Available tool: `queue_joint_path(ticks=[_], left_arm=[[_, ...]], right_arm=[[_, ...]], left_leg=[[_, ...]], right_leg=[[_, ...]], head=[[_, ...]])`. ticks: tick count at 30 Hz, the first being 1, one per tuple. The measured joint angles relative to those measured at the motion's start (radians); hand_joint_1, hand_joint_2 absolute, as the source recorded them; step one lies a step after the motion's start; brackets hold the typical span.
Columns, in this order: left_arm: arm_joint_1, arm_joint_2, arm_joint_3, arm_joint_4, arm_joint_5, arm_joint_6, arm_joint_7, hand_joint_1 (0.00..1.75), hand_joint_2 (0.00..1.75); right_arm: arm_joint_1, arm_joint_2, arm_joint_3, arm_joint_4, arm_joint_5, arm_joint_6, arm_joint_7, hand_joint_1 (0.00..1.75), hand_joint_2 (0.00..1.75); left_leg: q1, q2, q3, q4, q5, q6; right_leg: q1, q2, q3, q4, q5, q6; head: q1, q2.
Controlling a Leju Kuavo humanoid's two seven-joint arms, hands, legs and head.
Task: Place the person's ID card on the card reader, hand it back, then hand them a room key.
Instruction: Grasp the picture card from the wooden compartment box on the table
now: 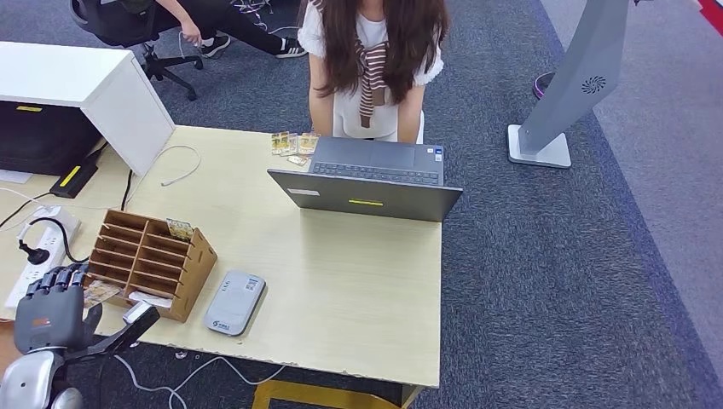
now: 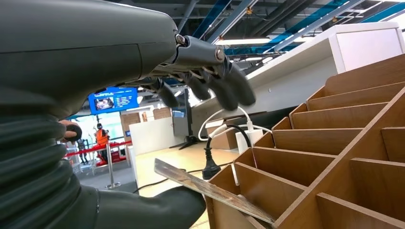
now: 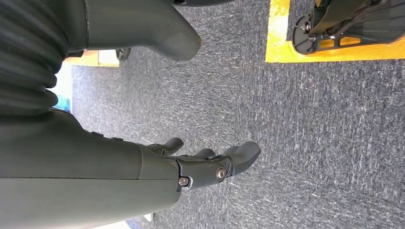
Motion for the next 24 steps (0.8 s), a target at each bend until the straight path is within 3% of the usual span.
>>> queue_joint_path(ticks=[24], left_arm=[[-0.017, -0.006, -0.001, 0.001, 0.027, -0.012, -0.009, 1.75, 1.75]], right_arm=[[0.000, 0.000, 0.000, 0.000, -0.001, -0.001, -0.004, 0.00, 1.75]], left_leg=[[0.000, 0.000, 0.001, 0.000, 0.000, 0.000]], right_leg=[[0.000, 0.000, 0.000, 0.000, 0.000, 0.000]], head=[[0.000, 0.000]])
